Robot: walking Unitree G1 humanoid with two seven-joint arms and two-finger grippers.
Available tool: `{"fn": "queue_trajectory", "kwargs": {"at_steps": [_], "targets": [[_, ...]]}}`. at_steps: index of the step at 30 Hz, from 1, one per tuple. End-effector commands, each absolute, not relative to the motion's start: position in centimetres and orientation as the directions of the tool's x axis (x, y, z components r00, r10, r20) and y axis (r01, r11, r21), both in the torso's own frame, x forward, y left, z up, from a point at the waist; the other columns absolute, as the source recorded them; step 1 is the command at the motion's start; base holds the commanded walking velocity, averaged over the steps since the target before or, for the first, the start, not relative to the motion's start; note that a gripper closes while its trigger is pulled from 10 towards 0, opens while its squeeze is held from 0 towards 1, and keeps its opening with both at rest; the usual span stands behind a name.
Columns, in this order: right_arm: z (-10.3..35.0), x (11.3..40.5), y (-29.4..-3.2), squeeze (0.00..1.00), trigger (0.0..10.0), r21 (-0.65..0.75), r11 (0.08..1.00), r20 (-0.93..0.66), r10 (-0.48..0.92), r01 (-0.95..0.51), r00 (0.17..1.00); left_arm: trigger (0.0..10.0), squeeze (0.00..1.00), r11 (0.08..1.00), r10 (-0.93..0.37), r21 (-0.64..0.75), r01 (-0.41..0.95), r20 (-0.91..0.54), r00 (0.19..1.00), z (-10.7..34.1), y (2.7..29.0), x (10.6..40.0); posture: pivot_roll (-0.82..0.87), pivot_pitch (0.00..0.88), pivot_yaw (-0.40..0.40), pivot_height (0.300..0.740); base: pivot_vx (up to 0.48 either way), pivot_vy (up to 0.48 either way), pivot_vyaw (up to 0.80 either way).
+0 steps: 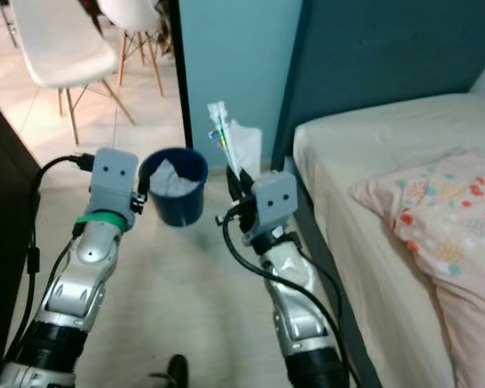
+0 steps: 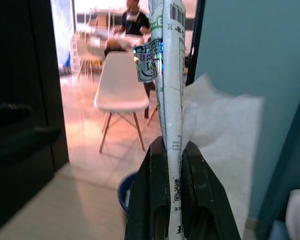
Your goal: Clean up the room
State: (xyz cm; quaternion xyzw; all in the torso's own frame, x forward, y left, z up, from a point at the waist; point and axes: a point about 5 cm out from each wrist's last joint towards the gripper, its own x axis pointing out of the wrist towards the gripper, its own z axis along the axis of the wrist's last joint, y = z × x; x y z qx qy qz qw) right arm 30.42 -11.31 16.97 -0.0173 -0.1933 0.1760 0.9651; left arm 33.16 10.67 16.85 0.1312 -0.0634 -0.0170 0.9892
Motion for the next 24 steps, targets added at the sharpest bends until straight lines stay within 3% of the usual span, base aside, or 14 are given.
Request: {"fn": "queue_trajectory", "kwargs": {"at_steps": [1,3,24], "targets": [[17.1,30.3,-10.4,0.00,10.0,-0.091,0.927,0.371,0.371,-0.364,0.851,10.0,0.00,0.957,-0.006,0.289,-0.021,0.093,0.996,16.2,11.9,33.2,-0.10,0.019,0.026,0.738,0.352,0.000,0.72],[17.1,30.2,-10.4,0.00,10.0,-0.094,0.926,0.371,0.373,-0.365,0.850,10.0,0.00,0.953,0.004,0.302,-0.031,0.089,0.996,16.1,12.0,33.3,-0.10,0.019,0.026,0.738,0.458,0.000,0.69],[16.4,30.9,-12.3,0.00,10.0,-0.048,0.974,0.338,0.224,-0.221,0.914,10.0,0.00,0.949,0.000,0.315,-0.020,0.062,0.998,15.5,12.1,33.7,-0.10,0.027,0.027,0.738,0.461,0.000,0.00]]}}
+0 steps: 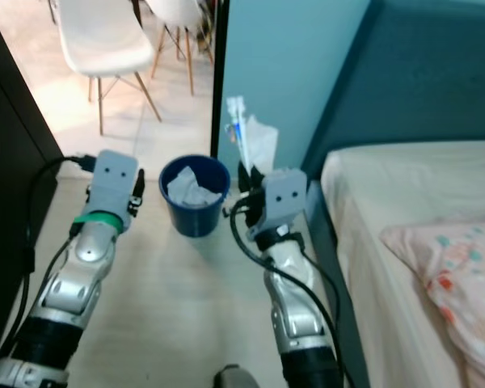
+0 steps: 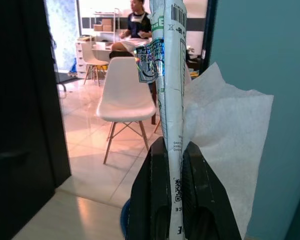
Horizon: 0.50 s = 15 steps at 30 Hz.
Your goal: Clean up the room
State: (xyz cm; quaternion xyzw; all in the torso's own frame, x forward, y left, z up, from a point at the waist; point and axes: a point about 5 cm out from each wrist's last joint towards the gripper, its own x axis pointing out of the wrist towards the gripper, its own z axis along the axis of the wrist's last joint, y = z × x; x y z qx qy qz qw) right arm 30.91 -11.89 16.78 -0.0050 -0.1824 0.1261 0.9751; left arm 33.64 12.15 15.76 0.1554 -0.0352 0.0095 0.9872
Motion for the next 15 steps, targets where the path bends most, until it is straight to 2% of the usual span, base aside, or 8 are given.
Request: {"fn": "queue_trajectory", "kwargs": {"at_steps": [1,8,12,15], "targets": [[16.3,31.0,-12.4,0.00,10.0,-0.042,0.976,0.334,0.216,-0.215,0.918,10.0,0.00,0.949,0.000,0.315,-0.018,0.057,0.998,15.3,12.1,33.7,-0.10,0.027,0.027,0.738,0.458,0.000,0.00],[15.4,31.2,-13.2,0.00,10.0,-0.030,0.985,0.292,0.169,-0.168,0.941,10.0,0.00,0.952,-0.009,0.307,0.001,0.023,1.000,14.4,12.4,33.6,-0.10,0.029,0.026,0.738,0.460,0.000,0.00],[14.5,31.5,-13.7,0.00,10.0,-0.064,0.990,0.228,0.135,-0.124,0.964,10.0,0.00,0.964,-0.034,0.264,0.033,0.000,0.999,13.9,12.3,33.5,-0.11,0.031,0.028,0.738,0.458,0.000,0.00],[13.6,32.2,-14.7,0.00,10.0,-0.127,0.990,0.157,0.081,-0.061,0.984,10.0,0.00,0.966,-0.102,0.239,0.103,-0.014,0.995,13.3,12.2,33.4,-0.13,0.039,0.034,0.738,0.460,0.000,0.00]]}}
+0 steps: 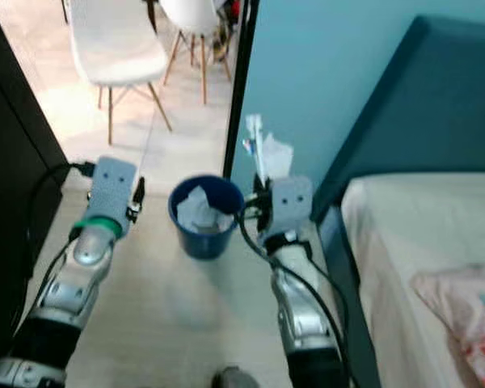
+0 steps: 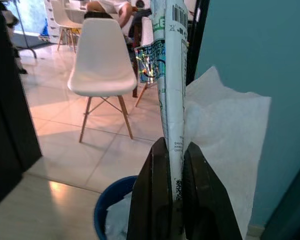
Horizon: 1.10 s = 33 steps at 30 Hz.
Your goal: Clean up the room
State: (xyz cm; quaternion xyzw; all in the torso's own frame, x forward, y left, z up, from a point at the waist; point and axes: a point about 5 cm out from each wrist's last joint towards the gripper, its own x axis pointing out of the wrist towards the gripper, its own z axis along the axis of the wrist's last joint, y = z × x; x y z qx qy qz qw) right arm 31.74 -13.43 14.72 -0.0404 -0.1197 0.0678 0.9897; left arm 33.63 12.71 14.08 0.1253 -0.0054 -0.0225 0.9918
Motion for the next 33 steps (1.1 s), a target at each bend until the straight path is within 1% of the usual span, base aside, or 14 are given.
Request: {"fn": "queue_trajectory", "kwargs": {"at_steps": [1,6,12,30,33], "targets": [[13.6,32.2,-14.7,0.00,10.0,-0.127,0.990,0.157,0.081,-0.061,0.984,10.0,0.00,0.966,-0.102,0.239,0.103,-0.014,0.995,13.3,12.2,33.4,-0.13,0.039,0.034,0.738,0.458,0.000,0.00],[13.6,32.7,-15.5,0.00,10.0,-0.137,0.990,0.142,0.046,-0.026,0.989,10.0,0.00,0.957,-0.133,0.260,0.131,-0.008,0.991,13.1,12.0,33.3,-0.13,0.042,0.039,0.738,0.459,0.000,0.00],[13.4,32.9,-15.6,0.00,10.0,-0.137,0.991,0.130,0.018,0.000,0.991,10.0,0.00,0.952,-0.161,0.265,0.154,0.007,0.987,13.4,11.7,33.3,-0.13,0.041,0.041,0.738,0.461,0.000,0.00],[13.1,33.0,-15.3,0.00,10.0,-0.149,0.989,0.118,0.030,-0.013,0.993,10.0,0.00,0.946,-0.194,0.271,0.181,0.024,0.981,13.4,11.3,33.4,-0.14,0.033,0.039,0.738,0.460,0.000,0.00],[12.8,33.1,-15.4,0.00,10.0,-0.161,0.987,0.100,0.033,-0.017,0.994,10.0,0.00,0.941,-0.205,0.278,0.194,0.014,0.979,13.2,11.2,33.3,-0.13,0.039,0.026,0.738,0.460,0.000,0.00]]}}
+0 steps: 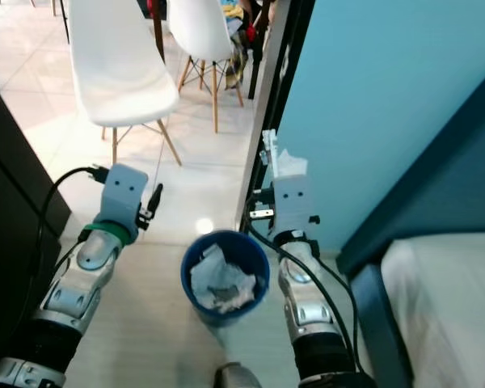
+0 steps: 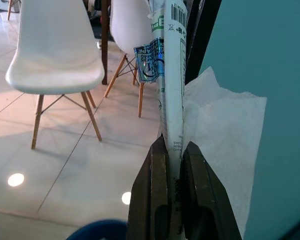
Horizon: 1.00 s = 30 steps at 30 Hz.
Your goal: Clean up the room
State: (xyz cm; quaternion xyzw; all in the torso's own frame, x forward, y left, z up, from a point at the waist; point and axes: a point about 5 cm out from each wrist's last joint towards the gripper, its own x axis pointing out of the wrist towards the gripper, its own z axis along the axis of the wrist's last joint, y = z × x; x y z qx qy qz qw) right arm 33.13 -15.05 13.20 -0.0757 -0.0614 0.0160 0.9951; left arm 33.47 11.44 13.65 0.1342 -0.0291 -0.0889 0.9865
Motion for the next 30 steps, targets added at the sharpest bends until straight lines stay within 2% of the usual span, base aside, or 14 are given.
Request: {"fn": "queue_trajectory", "kwargs": {"at_steps": [1,8,9,12,14,16,19,22,25,26,27,28,29,30], "targets": [[12.8,33.1,-15.4,0.00,10.0,-0.161,0.987,0.100,0.033,-0.017,0.994,10.0,0.00,0.941,-0.205,0.278,0.194,0.014,0.979,13.2,11.2,33.3,-0.13,0.039,0.026,0.738,0.458,0.000,0.00],[11.8,33.7,-15.3,0.00,10.0,-0.191,0.981,0.030,0.026,-0.020,0.999,10.0,0.00,0.907,-0.282,0.302,0.292,-0.078,0.956,11.6,11.1,32.4,-0.11,0.052,0.021,0.738,0.121,0.000,0.00],[10.7,34.2,-15.1,0.00,10.0,-0.214,0.976,-0.050,0.039,-0.049,0.998,10.0,0.00,0.837,-0.394,0.356,0.415,-0.132,0.909,10.9,11.3,31.1,-0.11,0.092,0.033,0.738,0.000,0.000,0.00],[10.0,34.5,-15.0,0.00,10.0,-0.229,0.970,-0.112,0.052,-0.077,0.992,10.0,0.00,0.779,-0.464,0.389,0.492,-0.170,0.869,10.4,11.5,30.1,-0.11,0.092,0.033,0.738,0.000,0.000,0.00],[10.0,34.5,-15.0,0.00,10.0,-0.229,0.970,-0.112,0.052,-0.077,0.992,10.0,0.00,0.779,-0.464,0.389,0.492,-0.170,0.869,10.4,11.5,30.1,-0.11,0.092,0.033,0.738,0.000,0.000,0.00],[8.6,34.9,-15.3,0.00,10.0,-0.238,0.965,-0.206,0.066,-0.115,0.976,10.0,0.00,0.689,-0.577,0.372,0.622,-0.236,0.782,10.4,12.6,27.4,-0.10,0.159,0.041,0.738,0.000,0.000,0.00],[8.3,35.0,-15.4,0.00,10.0,-0.238,0.964,-0.219,0.064,-0.117,0.974,10.0,0.00,0.668,-0.600,0.367,0.647,-0.250,0.760,10.5,12.8,26.7,-0.10,0.159,0.041,0.738,0.000,0.000,0.00],[7.7,35.1,-15.6,0.00,10.0,-0.214,0.971,-0.231,0.054,-0.105,0.972,10.0,0.00,0.638,-0.659,0.299,0.709,-0.265,0.704,11.2,13.0,24.5,-0.07,0.214,0.038,0.738,0.000,0.000,0.00],[7.4,35.1,-15.6,0.00,10.0,-0.215,0.971,-0.250,0.049,-0.105,0.967,10.0,0.00,0.634,-0.674,0.275,0.723,-0.262,0.690,11.6,13.0,23.9,-0.07,0.218,0.037,0.738,0.000,0.000,0.00],[7.0,35.0,-15.6,0.07,10.0,-0.203,0.973,-0.271,0.051,-0.109,0.961,10.0,0.00,0.640,-0.682,0.251,0.727,-0.252,0.687,12.0,13.0,23.4,-0.05,0.236,0.036,0.738,0.000,0.000,0.00],[6.7,34.9,-15.5,0.07,10.0,-0.195,0.974,-0.284,0.054,-0.112,0.957,10.0,0.00,0.645,-0.684,0.238,0.726,-0.244,0.688,12.3,13.0,23.2,-0.05,0.240,0.036,0.738,0.000,0.000,0.00],[6.5,34.8,-15.5,0.34,10.0,-0.194,0.974,-0.294,0.054,-0.115,0.954,10.0,0.00,0.650,-0.686,0.226,0.725,-0.237,0.688,12.6,13.1,22.9,-0.04,0.250,0.036,0.738,0.000,0.000,0.00],[6.5,34.8,-15.5,0.34,10.0,-0.194,0.974,-0.294,0.054,-0.115,0.954,10.0,0.00,0.650,-0.686,0.226,0.725,-0.237,0.688,12.6,13.1,22.9,-0.04,0.250,0.036,0.738,0.000,0.000,0.00],[6.1,34.7,-15.5,1.00,10.0,-0.191,0.974,-0.310,0.054,-0.118,0.949,10.0,0.00,0.658,-0.684,0.215,0.722,-0.231,0.692,12.9,13.1,22.7,-0.03,0.262,0.035,0.738,0.000,0.000,0.00]]}}
